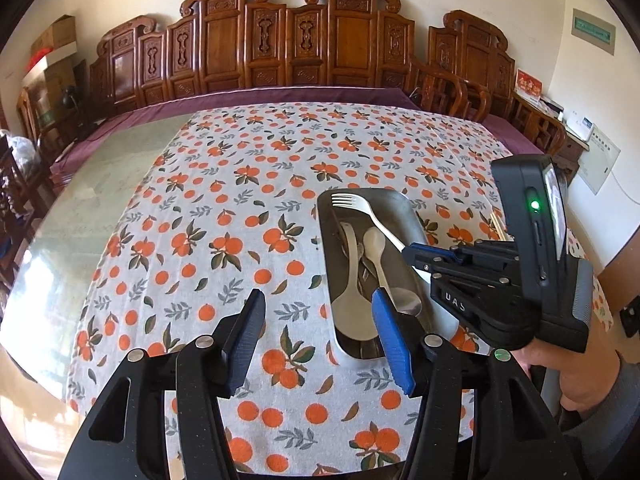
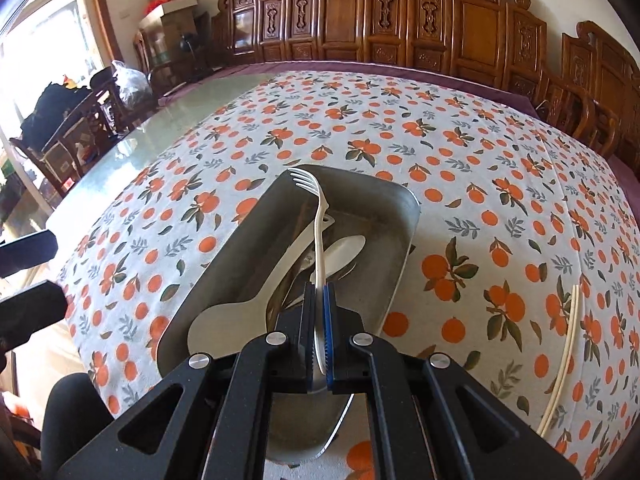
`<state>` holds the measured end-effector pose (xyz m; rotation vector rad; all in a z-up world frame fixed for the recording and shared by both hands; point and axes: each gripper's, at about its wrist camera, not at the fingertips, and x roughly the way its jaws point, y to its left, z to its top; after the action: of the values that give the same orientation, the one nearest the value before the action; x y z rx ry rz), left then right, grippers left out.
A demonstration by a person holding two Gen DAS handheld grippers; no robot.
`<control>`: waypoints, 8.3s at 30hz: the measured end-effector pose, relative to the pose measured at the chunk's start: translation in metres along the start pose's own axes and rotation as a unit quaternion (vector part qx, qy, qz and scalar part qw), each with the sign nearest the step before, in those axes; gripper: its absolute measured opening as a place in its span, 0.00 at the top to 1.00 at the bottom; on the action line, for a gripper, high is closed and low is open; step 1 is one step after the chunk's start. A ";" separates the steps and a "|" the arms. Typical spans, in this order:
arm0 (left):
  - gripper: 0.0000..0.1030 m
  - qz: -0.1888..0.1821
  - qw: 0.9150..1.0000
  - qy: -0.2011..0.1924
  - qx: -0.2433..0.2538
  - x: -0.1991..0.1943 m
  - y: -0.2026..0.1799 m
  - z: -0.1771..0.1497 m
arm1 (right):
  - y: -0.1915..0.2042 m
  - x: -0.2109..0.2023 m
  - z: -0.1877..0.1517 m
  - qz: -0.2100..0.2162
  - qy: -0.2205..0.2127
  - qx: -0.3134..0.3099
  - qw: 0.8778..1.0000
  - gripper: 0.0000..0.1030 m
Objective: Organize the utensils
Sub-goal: 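Lower the white plastic fork into the grey tray and open the right tool, then grasp a wooden chopstick from the pair on the cloth with the right tool, then grasp the other wooden chopstick with the left tool while the right holds its chopstick, then lower the wooden chopstick into the grey tray and open the left tool, then lower the wooden chopstick into the grey tray and open the right tool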
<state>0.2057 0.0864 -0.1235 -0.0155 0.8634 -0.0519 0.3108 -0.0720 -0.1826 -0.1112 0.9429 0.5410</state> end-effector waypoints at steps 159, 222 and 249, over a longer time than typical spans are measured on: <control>0.96 -0.068 0.995 0.014 0.066 0.063 -0.086 0.049 | -0.133 -0.145 -0.092 -0.114 -0.045 0.011 0.992 0.94; 0.79 -0.022 1.000 0.023 0.001 0.050 0.012 -0.004 | -0.008 0.007 0.000 0.017 0.012 0.068 0.997 0.94; 0.22 -0.014 1.000 -0.007 -0.007 0.013 -0.005 -0.004 | -0.011 -0.091 -0.023 -0.019 -0.079 0.021 0.996 0.74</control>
<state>0.2110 0.0811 -0.1362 -0.0414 0.8505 -0.0707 0.2570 -0.1248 -0.1257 -0.0475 0.7960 0.4875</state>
